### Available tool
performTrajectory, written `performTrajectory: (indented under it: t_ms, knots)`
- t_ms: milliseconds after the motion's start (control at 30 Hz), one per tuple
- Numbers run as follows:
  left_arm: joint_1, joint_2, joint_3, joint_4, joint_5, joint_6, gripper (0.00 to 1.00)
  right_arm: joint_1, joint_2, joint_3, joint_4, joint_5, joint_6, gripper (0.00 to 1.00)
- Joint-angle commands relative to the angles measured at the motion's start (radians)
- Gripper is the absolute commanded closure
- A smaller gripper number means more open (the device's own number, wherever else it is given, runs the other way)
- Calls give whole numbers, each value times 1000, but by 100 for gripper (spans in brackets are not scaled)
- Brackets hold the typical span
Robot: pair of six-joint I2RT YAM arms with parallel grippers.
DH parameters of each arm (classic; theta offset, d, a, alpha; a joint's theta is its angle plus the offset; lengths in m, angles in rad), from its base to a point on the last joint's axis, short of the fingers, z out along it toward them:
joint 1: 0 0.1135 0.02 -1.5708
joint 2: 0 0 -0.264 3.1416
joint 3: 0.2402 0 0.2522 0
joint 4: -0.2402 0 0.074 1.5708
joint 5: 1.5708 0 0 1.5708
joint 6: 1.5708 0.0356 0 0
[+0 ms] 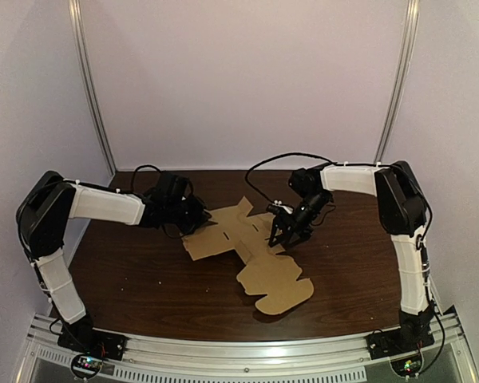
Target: Fold the paper box
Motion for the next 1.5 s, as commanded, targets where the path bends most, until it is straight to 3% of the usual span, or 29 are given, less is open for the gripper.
performTrajectory:
  t_ms: [0, 300, 467, 833, 1000, 1200, 1467]
  knots:
    - [7, -25, -20, 44, -4, -12, 100, -3, 41, 15, 23, -177, 13, 21]
    - [7, -22, -32, 34, -26, -2, 100, -4, 14, -6, 60, -213, 51, 28]
    - [7, -11, 9, -60, -28, 46, 100, -3, -33, -30, 121, -238, 121, 32]
    - [-10, 31, 39, -84, -11, 39, 100, 20, -58, -3, 119, -137, 138, 53]
    - [-14, 38, 54, -118, -7, 46, 96, 44, -53, 16, 80, -47, 118, 64]
    - [-15, 21, 64, -171, -18, 80, 84, 46, -28, 26, 58, -31, 103, 81]
    - [-20, -80, 68, -329, -93, 216, 69, 46, 31, 60, 52, -97, 95, 90]
